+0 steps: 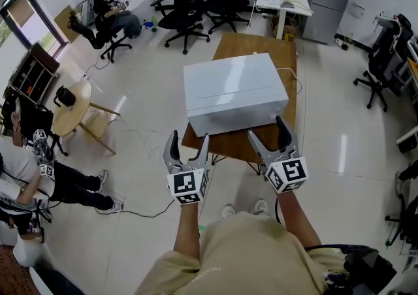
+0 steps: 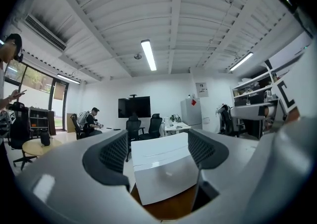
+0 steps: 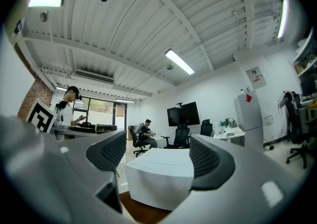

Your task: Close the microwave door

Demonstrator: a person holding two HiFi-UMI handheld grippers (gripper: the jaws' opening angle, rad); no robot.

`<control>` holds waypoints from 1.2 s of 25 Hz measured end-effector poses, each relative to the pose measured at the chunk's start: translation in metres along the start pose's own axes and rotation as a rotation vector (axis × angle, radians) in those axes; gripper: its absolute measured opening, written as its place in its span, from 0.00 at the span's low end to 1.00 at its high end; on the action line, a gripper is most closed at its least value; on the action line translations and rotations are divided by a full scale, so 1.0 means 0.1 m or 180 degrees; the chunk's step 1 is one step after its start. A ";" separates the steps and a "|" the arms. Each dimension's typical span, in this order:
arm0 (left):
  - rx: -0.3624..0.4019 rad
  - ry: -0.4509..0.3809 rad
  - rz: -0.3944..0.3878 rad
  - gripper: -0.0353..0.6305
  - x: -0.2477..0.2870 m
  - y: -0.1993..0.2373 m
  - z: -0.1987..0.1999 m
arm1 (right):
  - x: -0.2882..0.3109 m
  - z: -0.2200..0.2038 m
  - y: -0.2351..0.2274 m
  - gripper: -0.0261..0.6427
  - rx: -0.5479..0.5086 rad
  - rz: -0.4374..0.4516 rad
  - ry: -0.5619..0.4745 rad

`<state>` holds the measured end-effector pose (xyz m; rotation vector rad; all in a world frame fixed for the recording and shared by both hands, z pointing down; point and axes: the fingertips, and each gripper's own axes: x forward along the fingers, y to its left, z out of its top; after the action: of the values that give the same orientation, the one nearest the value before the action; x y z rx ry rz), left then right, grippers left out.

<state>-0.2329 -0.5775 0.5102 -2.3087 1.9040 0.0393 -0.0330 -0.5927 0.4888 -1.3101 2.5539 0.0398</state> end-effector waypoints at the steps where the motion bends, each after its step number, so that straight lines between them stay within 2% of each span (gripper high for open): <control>1: -0.0001 -0.0003 -0.0014 0.59 -0.05 0.03 0.00 | -0.02 -0.01 0.07 0.62 -0.0009 -0.0005 0.0005; 8: -0.0020 -0.0029 -0.0167 0.59 -0.40 0.10 -0.10 | -0.23 -0.19 0.56 0.62 -0.0115 -0.0031 0.0084; 14: -0.0130 -0.0049 -0.0169 0.59 -0.75 0.08 -0.08 | -0.42 -0.16 0.95 0.62 -0.0158 0.0107 0.0124; 18: -0.0093 -0.0055 -0.0083 0.59 -1.04 -0.07 0.01 | -0.72 -0.03 1.07 0.62 -0.0130 0.0194 0.0047; 23: 0.0020 -0.0119 0.0014 0.59 -1.52 -0.59 0.07 | -1.49 0.02 0.99 0.62 -0.0118 0.0266 0.0017; 27: -0.0079 -0.0100 0.0120 0.59 -1.96 -1.25 0.01 | -2.34 0.09 0.76 0.62 -0.0100 0.0283 0.0066; 30: -0.0182 -0.0136 0.0197 0.59 -2.27 -1.58 0.00 | -2.81 -0.06 0.64 0.62 -0.0064 0.0277 0.0173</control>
<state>-0.1223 -0.3268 0.5515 -2.2647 1.9779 0.1504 0.0704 -0.3325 0.5591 -1.2226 2.6618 0.0479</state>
